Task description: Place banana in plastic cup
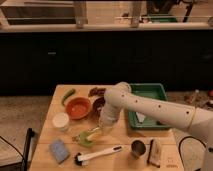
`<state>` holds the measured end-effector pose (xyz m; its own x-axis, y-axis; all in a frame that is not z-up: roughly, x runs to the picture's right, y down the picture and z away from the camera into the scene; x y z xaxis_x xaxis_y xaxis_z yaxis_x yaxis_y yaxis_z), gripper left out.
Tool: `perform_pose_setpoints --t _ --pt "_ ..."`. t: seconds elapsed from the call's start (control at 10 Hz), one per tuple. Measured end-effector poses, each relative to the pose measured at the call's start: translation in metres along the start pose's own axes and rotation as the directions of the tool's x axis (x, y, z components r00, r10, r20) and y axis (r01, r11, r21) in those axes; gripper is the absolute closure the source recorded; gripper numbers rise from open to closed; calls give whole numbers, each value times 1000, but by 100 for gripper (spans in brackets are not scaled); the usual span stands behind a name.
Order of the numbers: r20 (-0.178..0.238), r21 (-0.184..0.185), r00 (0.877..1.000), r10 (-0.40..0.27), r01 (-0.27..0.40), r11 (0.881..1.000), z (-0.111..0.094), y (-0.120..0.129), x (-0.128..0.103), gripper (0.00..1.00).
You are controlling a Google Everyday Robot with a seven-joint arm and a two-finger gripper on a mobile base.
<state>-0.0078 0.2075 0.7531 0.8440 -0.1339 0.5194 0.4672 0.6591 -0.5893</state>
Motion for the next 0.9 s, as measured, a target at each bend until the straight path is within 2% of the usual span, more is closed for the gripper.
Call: perform_pose_setpoints --t 0.3,0.5,0.7,0.9 --pt "-12 6 997 -83 83 997 -6 -7 -23 100" --pt "-21 8 988 -154 155 988 -9 -11 -39 100" --pt "-27 16 966 -255 256 967 -10 -17 -61 100" --pt "-34 37 940 -339 340 940 -14 -18 -70 100"
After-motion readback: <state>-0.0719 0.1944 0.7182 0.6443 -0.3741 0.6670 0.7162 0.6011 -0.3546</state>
